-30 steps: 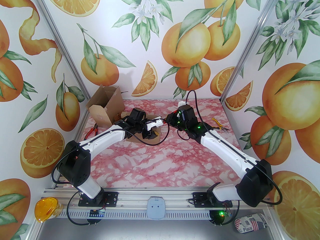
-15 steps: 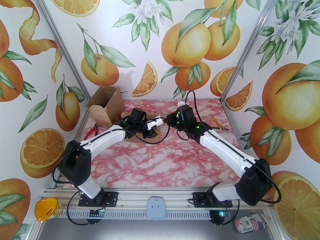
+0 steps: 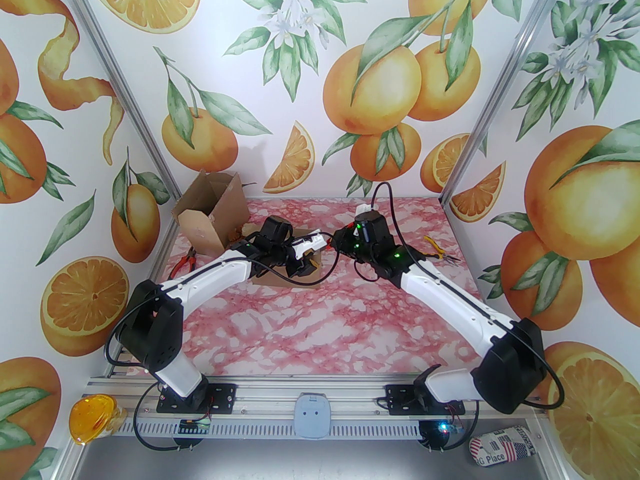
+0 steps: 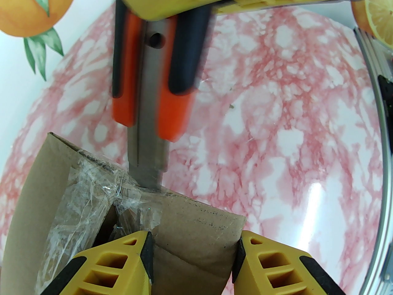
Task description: Unpack the express box
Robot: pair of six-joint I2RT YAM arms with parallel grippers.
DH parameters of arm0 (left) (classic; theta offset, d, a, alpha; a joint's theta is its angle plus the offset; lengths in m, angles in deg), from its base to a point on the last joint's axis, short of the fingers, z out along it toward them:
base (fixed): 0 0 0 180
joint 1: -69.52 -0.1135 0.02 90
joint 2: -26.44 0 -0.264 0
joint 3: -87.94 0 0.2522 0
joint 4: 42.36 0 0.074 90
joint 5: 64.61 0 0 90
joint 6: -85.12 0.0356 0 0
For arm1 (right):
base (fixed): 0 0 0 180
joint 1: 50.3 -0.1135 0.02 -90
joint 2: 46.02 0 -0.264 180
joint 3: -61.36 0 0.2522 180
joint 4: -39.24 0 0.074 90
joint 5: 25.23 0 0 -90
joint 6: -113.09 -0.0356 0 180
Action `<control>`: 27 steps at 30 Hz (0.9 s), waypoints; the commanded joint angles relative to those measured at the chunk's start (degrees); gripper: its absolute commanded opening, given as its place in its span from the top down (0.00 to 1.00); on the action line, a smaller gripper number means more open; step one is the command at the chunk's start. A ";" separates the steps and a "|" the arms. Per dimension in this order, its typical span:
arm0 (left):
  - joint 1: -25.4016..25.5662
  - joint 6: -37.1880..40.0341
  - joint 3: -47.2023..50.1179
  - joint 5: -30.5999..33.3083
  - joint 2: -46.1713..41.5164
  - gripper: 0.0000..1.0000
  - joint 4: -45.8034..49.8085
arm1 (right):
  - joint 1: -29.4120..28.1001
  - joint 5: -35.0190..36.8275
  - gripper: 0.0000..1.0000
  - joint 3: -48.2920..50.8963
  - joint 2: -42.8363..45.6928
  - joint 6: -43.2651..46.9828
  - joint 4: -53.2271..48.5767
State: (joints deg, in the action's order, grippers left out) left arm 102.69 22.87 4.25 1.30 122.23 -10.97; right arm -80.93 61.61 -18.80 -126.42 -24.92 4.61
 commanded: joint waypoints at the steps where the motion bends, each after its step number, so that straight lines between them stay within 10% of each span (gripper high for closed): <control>1: -3.35 -4.47 -0.19 8.16 3.02 0.57 -2.71 | -0.95 -12.46 1.00 2.77 2.54 -2.43 -9.77; 16: -0.78 -3.89 -0.98 4.49 1.29 0.56 1.44 | 15.39 -7.12 1.00 3.53 10.23 -0.56 -2.65; 27: 2.71 -0.58 -20.03 5.07 3.87 0.20 14.50 | 16.40 -16.54 0.94 11.29 -5.50 5.65 0.73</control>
State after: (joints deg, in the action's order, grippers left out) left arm 105.81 20.03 -9.78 5.65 125.45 -2.46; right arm -64.85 47.38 -9.09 -129.02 -22.21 2.60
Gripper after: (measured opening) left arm 0.795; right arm 0.189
